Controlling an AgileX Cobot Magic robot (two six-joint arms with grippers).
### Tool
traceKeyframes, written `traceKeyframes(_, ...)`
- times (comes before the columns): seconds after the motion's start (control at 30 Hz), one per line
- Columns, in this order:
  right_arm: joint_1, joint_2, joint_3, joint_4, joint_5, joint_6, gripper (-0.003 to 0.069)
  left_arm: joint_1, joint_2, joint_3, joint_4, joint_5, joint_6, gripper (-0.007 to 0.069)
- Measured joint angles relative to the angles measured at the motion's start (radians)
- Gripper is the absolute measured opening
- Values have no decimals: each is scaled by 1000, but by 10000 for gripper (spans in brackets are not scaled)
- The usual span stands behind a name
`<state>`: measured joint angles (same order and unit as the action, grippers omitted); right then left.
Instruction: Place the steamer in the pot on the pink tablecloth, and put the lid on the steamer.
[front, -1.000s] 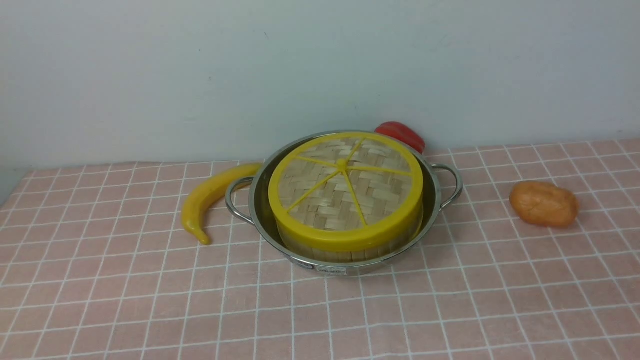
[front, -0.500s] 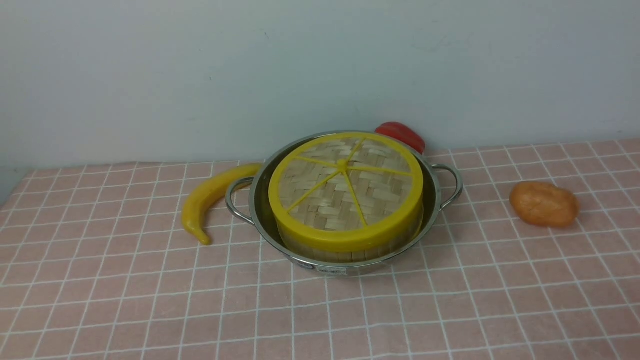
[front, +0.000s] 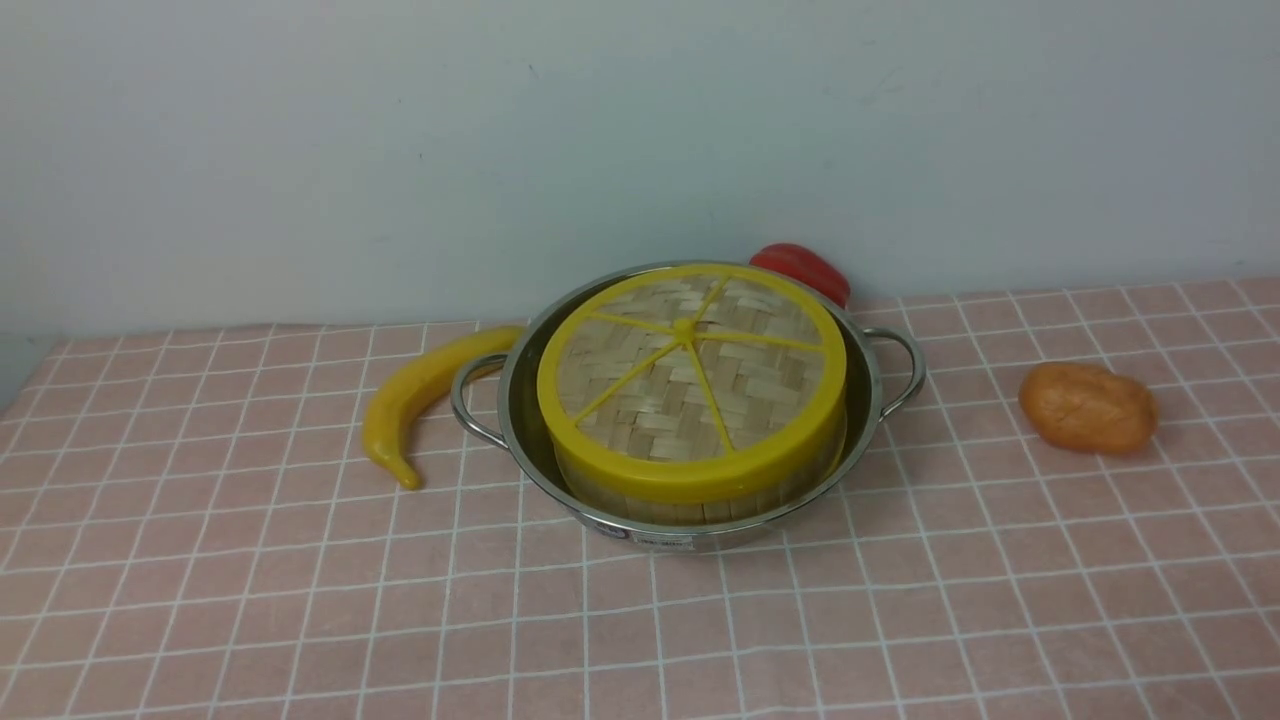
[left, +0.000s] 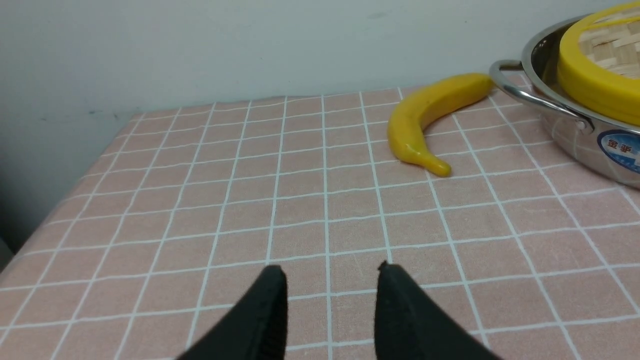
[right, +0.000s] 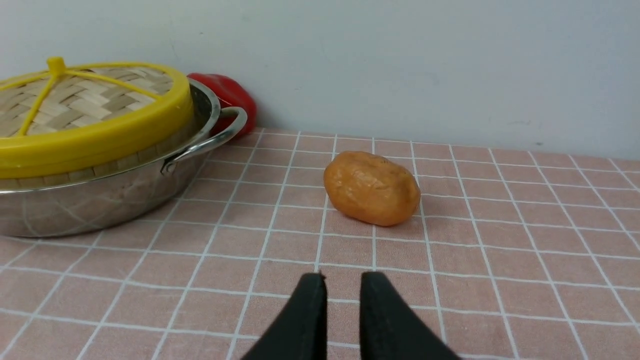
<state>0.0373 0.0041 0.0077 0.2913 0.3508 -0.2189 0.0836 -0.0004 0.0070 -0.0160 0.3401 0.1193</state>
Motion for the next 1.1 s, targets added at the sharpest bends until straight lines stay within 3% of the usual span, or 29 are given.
traceKeyframes(1.1,0,0,0,14,0,1,237,0,0,0,0,0,0,243)
